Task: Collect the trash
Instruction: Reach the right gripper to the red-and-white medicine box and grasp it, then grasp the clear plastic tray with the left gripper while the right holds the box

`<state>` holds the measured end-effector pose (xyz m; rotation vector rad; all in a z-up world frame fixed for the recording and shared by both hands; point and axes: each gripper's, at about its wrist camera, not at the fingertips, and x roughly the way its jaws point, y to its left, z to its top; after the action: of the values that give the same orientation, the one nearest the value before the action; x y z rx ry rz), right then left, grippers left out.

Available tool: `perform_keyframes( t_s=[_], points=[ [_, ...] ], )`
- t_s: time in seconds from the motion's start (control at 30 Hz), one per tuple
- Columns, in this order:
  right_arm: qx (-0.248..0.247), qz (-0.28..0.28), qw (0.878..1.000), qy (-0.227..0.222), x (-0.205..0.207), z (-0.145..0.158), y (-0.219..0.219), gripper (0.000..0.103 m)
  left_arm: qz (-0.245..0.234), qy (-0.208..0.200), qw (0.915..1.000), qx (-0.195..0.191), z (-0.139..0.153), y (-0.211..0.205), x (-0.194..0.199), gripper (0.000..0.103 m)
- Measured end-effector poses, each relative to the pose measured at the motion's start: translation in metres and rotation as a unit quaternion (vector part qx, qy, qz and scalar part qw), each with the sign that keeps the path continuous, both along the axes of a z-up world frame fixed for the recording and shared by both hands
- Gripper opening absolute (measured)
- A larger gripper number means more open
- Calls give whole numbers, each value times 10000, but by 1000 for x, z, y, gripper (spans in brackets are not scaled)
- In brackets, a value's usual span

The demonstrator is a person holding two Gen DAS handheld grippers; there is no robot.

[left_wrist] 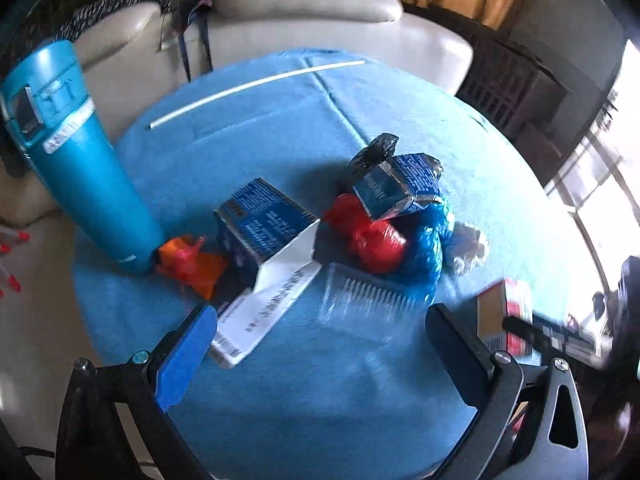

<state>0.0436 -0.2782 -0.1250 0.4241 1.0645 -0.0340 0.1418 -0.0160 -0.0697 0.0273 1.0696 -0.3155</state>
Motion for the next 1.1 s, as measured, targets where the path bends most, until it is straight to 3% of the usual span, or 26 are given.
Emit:
perform_keyframes(
  t_s=[0.2,0.43,0.47,0.53,0.63,0.7,0.73,0.87,0.93,1.1],
  points=[
    [147,-44,9999,-2,-8,-2,-5,56,846,727,9935,-227,-19,-15,26,103],
    [378,-90,9992,61,-5,-8,-8,60,1415,1177,9820,-430,-43,-21,38,102],
    [415,-101,9991,81,-5,-9,-9,60,1448,1206,9810,-456,-45,-22,39,100],
    [454,-80,9989,108,-4,-10,-8,61,1502,1341,9781,-522,-54,-24,38,87],
    [525,-126,9983,233,-2,-13,-8,62,1555,1594,9726,-674,-69,-23,39,80],
    [623,-216,9974,291,-1,-16,-9,69,1629,1607,9701,-809,-73,-21,39,79],
    [633,-256,9972,320,-1,-19,-9,71,1635,1576,9704,-818,-73,-21,38,74],
    [385,-96,9987,328,0,-29,-3,70,1508,1441,9749,-784,-70,-20,33,70],
    [306,1,9994,160,-2,-27,-1,61,1449,1362,9773,-737,-69,-21,30,68],
    [111,-15,9998,-146,-9,-16,-8,53,1248,1127,9832,-706,-59,-26,17,60]
  ],
)
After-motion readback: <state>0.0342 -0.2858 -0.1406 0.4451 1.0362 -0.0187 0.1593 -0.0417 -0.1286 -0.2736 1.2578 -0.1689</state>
